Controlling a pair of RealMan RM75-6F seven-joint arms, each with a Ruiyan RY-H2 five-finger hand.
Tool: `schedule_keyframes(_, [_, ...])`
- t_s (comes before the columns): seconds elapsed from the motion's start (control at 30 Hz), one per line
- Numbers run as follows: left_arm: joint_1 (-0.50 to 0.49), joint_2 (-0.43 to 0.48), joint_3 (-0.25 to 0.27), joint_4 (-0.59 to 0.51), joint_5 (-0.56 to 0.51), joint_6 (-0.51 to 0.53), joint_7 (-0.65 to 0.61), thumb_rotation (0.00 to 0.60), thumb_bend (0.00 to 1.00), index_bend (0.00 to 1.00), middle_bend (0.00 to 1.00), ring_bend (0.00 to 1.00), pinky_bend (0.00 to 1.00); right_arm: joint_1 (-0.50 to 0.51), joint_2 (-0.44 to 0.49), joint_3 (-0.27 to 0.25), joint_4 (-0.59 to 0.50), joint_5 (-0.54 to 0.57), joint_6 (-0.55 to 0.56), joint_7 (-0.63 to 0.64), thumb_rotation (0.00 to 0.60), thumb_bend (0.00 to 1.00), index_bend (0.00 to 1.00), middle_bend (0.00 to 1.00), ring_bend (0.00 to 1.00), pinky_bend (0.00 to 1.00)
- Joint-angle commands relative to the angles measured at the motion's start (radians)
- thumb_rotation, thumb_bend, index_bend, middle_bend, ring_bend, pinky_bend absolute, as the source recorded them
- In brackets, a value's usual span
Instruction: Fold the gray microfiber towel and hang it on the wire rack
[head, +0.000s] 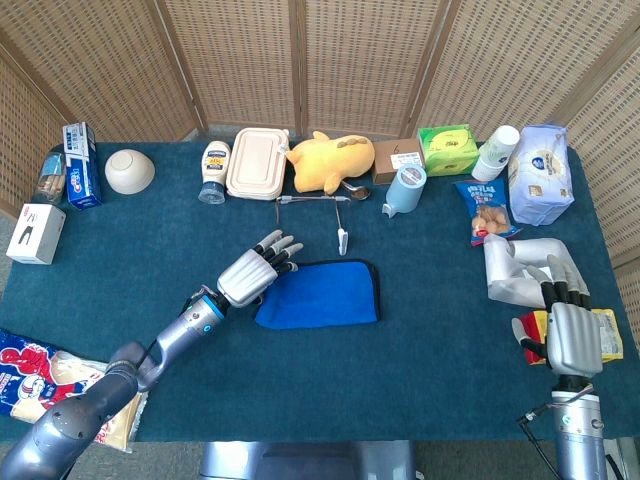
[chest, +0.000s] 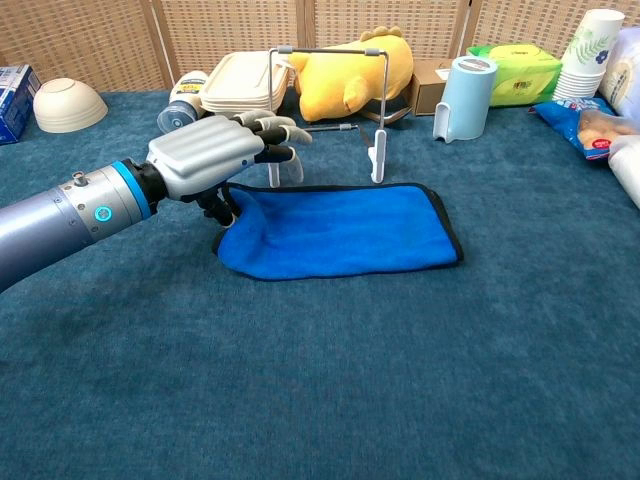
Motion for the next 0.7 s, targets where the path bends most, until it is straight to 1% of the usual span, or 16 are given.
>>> schedule_keyframes(0.03, [0.002, -0.004, -0.005, 0.006, -0.006, 0.006, -0.009, 0.600, 0.34, 0.32, 0.13, 0.00, 0.00, -0.001, 0.000, 0.000, -0.001, 0.000, 0.001, 0.001, 0.600, 0.28, 0.16, 0.04, 0.00, 0.00])
schedule_keyframes(0.1, [0.003, -0.005, -0.009, 0.009, -0.010, 0.009, -0.016, 0.600, 0.37, 0.32, 0.13, 0.00, 0.00, -0.002, 0.000, 0.001, -0.002, -0.001, 0.002, 0.001, 0.600, 0.28, 0.16, 0.04, 0.00, 0.00])
schedule_keyframes(0.27, [0.005, -0.003, -0.005, 0.013, -0.010, 0.011, -0.024, 0.600, 0.46, 0.32, 0.13, 0.00, 0.00, -0.003, 0.003, 0.001, -0.008, -0.002, 0.002, -0.002, 0.600, 0.28, 0.16, 0.04, 0.00, 0.00])
schedule_keyframes(0.47, [0.015, 0.020, 0.022, 0.006, 0.005, 0.004, -0.036, 0.600, 0.56, 0.30, 0.11, 0.00, 0.00, -0.005, 0.007, 0.003, -0.016, 0.001, 0.006, -0.009, 0.600, 0.28, 0.15, 0.04, 0.00, 0.00])
schedule_keyframes(0.57, [0.019, 0.031, 0.030, -0.001, 0.010, 0.007, -0.033, 0.600, 0.58, 0.29, 0.11, 0.00, 0.00, -0.006, 0.007, 0.005, -0.017, 0.003, 0.007, -0.010, 0.600, 0.28, 0.15, 0.04, 0.00, 0.00])
schedule_keyframes(0.7, [0.023, 0.042, 0.037, -0.010, 0.012, -0.001, -0.035, 0.600, 0.59, 0.29, 0.11, 0.00, 0.00, -0.006, 0.004, 0.006, -0.015, 0.005, 0.007, -0.010, 0.600, 0.28, 0.15, 0.04, 0.00, 0.00])
